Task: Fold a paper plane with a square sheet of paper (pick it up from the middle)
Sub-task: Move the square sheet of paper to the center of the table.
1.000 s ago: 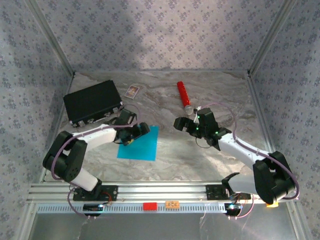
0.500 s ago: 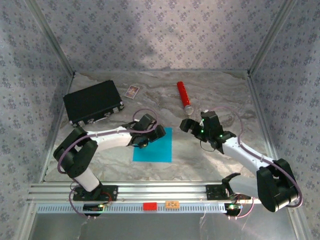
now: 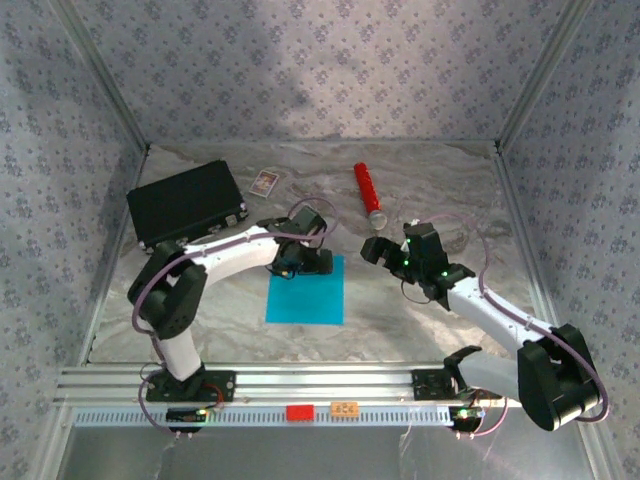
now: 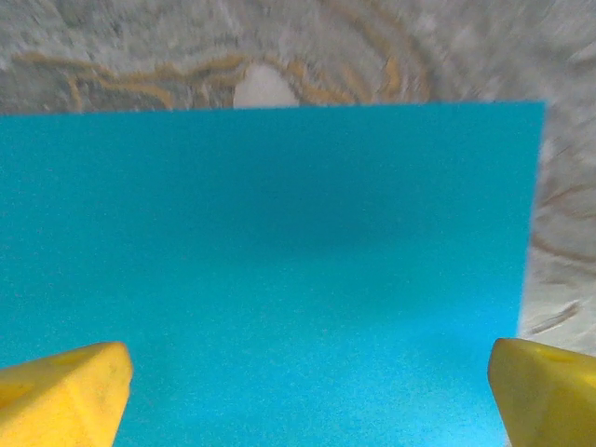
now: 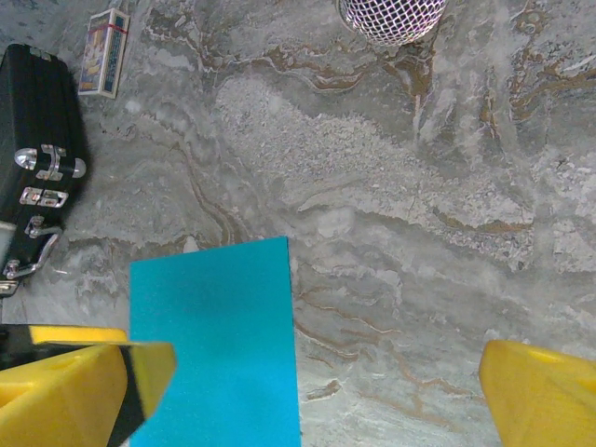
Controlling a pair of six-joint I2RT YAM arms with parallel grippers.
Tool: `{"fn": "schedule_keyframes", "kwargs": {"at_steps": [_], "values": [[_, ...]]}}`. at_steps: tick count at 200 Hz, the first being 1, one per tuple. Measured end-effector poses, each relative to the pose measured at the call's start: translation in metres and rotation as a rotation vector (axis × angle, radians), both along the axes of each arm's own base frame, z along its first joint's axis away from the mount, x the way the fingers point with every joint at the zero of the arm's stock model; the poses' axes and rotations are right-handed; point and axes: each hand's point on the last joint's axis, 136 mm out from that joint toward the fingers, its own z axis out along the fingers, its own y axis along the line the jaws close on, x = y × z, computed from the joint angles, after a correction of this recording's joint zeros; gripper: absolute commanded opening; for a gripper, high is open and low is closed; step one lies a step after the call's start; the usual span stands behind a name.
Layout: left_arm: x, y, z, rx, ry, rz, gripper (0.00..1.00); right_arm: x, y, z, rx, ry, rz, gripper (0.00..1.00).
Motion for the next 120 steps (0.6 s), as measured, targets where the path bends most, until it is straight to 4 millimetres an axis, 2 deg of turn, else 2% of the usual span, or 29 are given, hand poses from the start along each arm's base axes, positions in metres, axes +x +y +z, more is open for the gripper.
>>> {"fn": "schedule_keyframes", "kwargs": {"at_steps": [60,120], "values": [[-0.014,0.002,-0.022,0.110,0.093,-0.061,0.98,-0.001,0.002,0.000,0.007,0.003,0.009,0.99],[-0.018,0.003,-0.021,0.136,0.120,-0.061,1.00,-0.001,0.001,0.000,0.006,0.004,0.007,0.99]]}}
